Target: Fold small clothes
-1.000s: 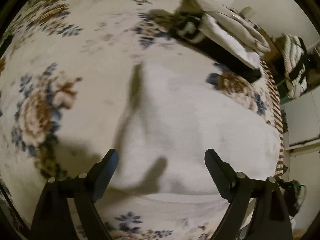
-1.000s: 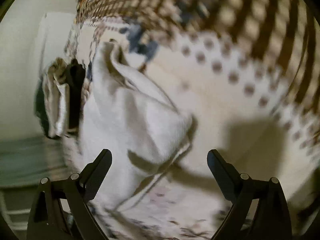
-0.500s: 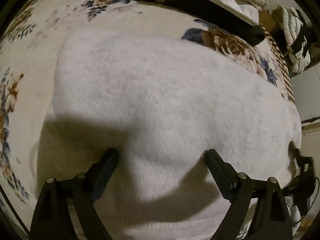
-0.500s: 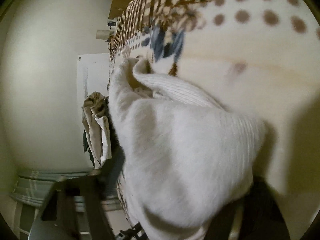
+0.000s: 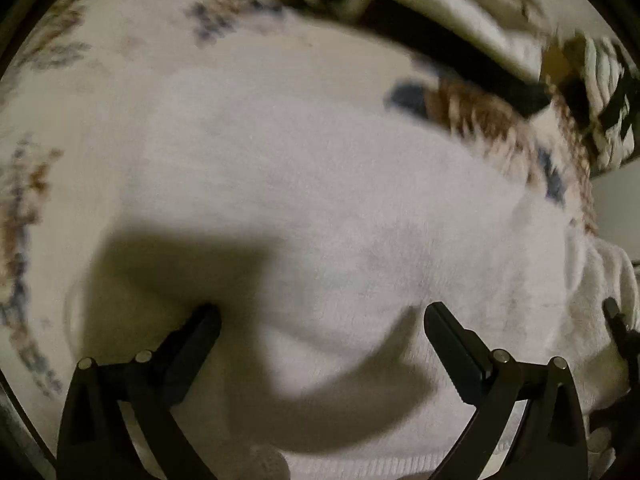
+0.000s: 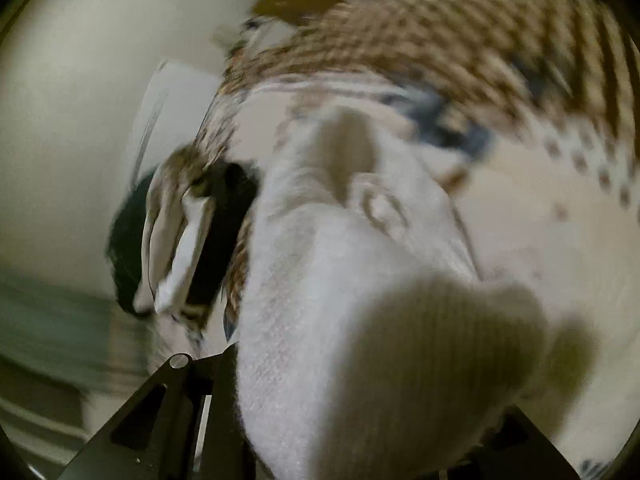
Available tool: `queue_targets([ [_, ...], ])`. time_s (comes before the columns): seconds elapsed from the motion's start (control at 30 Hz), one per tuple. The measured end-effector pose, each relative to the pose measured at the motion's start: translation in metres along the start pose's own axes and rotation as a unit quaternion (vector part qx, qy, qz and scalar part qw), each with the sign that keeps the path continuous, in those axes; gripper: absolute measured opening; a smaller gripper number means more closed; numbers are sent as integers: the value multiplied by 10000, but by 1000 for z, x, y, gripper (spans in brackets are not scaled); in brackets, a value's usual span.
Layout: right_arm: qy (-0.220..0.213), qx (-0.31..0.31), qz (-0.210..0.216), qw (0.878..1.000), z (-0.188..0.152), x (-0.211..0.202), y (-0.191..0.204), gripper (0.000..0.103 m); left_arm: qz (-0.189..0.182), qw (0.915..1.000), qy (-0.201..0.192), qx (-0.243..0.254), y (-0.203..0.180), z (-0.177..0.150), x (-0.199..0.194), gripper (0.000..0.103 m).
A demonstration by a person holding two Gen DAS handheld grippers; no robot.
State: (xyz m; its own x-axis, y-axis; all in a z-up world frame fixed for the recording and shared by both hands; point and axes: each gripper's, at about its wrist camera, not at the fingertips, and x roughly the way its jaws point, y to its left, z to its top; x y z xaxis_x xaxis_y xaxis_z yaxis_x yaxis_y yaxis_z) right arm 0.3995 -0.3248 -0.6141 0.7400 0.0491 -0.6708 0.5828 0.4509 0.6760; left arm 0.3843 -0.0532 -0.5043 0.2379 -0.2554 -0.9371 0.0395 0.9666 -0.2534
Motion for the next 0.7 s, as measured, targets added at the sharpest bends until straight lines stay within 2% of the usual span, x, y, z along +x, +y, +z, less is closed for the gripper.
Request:
queue_targets([
  [0.07,-4,-787,-235,9966,-1,-3,47,22,210,9992,-309,-172,18,-4,-29,103],
  [0.13,48,-1499,-422,9878,-3,-13,82,22,293,9974,-488,-447,44,-8,-52,103],
  [0.23,175,-2781,-682,9580,-33,-18,140,22,524,9922,-658,-923,96,-15,-79,103],
  [0.27,260,-3221,-721,9436,-54,-27,148,22,649,9889,-704,-1134,119,-19,-90,103],
  [0.37,494,-4212,-839,9017,-130,-12,194,22,822,9808,-770,-1593,162,-27,-103,103],
  [0.43,804,-4899,-991,8624,-193,9,214,21,954,9747,-802,-1854,192,-33,-108,103],
  [0.47,1002,-5092,-1047,8484,-223,11,209,22,1007,9727,-797,-1930,196,-33,-106,103],
  [0.53,1452,-5349,-1198,8237,-265,24,197,29,1078,9687,-772,-2099,210,-39,-106,103],
  [0.57,1691,-5377,-1190,8174,-283,25,189,37,1030,9676,-772,-2171,217,-43,-109,103],
  [0.6,1848,-5346,-1117,8170,-288,24,191,50,1006,9668,-756,-2224,221,-45,-110,103],
  [0.63,2058,-5218,-883,8231,-286,18,194,60,970,9666,-765,-2245,220,-47,-113,103],
  [0.67,2332,-4990,-594,8325,-276,12,192,81,846,9676,-792,-2242,218,-47,-116,103],
  [0.7,2659,-4649,-259,8441,-265,6,192,87,737,9689,-798,-2224,212,-46,-117,103],
])
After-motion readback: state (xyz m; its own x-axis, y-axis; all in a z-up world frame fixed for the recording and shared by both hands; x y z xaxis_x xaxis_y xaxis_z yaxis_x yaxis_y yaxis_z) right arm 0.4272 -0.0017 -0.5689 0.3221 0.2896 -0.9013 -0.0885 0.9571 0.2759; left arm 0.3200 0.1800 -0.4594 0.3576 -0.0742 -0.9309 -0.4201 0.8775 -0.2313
